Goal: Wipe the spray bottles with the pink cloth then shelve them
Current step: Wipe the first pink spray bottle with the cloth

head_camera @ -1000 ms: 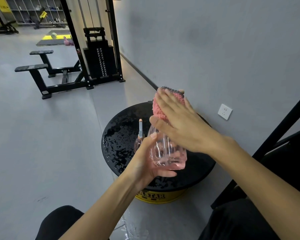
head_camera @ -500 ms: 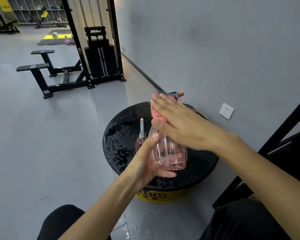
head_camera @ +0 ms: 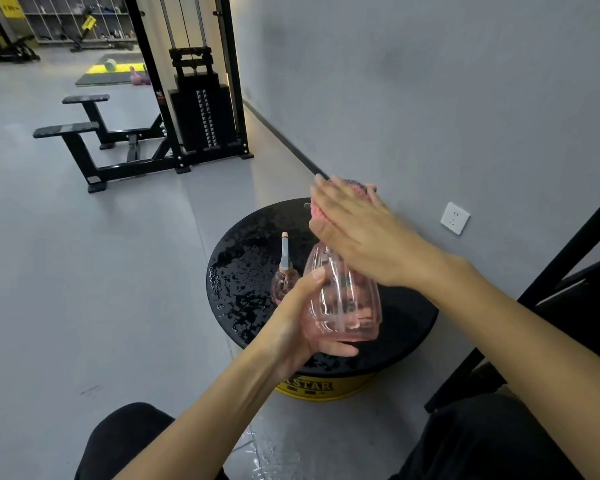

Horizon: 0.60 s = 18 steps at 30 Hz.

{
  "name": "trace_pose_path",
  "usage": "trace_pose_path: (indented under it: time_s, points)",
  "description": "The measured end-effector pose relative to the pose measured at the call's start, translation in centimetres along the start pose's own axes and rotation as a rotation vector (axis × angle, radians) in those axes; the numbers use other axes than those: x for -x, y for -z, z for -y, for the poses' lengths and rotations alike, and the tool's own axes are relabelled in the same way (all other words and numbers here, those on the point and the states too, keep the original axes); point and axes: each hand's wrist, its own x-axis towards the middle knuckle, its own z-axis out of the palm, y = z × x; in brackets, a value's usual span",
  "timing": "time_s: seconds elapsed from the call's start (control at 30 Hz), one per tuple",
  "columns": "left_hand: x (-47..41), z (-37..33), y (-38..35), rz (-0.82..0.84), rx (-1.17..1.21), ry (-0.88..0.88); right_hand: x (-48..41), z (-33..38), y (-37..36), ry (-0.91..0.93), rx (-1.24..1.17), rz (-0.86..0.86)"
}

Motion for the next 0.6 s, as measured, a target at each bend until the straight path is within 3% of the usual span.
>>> trace_pose_path:
  time_s: [0.1, 0.6]
  points:
    - [0.0, 0.1, -0.3, -0.018, 0.021, 0.021, -0.7, -0.2, 0.4, -0.048, -0.017, -0.047]
    - [-0.2, -2.2, 1.6, -0.132, 0.033, -0.033, 5.2, 1.6, -2.2, 0.132, -0.29, -0.135]
